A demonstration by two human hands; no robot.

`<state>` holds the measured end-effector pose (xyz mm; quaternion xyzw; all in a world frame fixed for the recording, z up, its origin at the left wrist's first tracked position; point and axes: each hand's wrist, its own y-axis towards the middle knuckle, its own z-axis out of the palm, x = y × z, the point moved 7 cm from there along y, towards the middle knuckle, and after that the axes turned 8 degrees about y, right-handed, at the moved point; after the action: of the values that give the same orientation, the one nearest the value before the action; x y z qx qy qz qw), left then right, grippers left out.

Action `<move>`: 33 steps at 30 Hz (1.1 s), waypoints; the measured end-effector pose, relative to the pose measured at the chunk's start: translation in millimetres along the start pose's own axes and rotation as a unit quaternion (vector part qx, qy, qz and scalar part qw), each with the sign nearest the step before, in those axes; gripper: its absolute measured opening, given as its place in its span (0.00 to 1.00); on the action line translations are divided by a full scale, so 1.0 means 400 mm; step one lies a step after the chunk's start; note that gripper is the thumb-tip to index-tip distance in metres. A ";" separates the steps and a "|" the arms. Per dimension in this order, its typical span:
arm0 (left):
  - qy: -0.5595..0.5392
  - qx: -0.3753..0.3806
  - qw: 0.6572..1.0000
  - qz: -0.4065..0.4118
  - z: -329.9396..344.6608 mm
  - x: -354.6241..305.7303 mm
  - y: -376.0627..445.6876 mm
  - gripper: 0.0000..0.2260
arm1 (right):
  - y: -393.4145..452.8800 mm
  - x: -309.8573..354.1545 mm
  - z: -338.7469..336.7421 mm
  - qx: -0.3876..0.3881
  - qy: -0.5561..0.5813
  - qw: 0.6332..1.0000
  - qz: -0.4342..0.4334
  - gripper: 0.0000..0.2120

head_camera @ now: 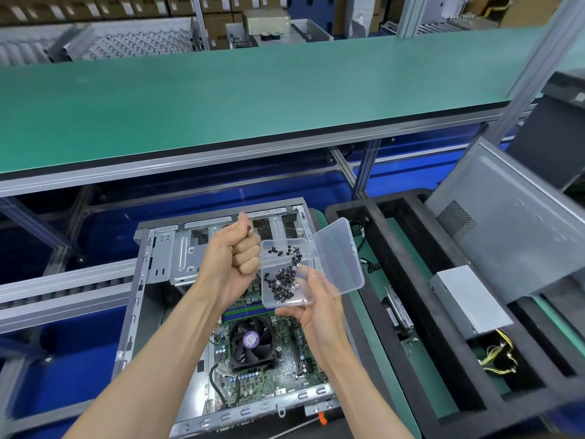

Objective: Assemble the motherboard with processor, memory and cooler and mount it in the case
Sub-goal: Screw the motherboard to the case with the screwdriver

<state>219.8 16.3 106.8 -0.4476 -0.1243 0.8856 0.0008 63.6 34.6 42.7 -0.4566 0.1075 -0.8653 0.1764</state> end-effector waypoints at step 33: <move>0.679 -0.078 0.710 0.170 0.050 -0.057 0.030 0.08 | 0.003 -0.002 -0.003 -0.001 0.012 1.000 -0.002 0.14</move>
<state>218.8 -2.2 133.7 -0.9403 -0.0811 0.3149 -0.1003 63.2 33.9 41.2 -0.4465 0.1095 -0.8711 0.1727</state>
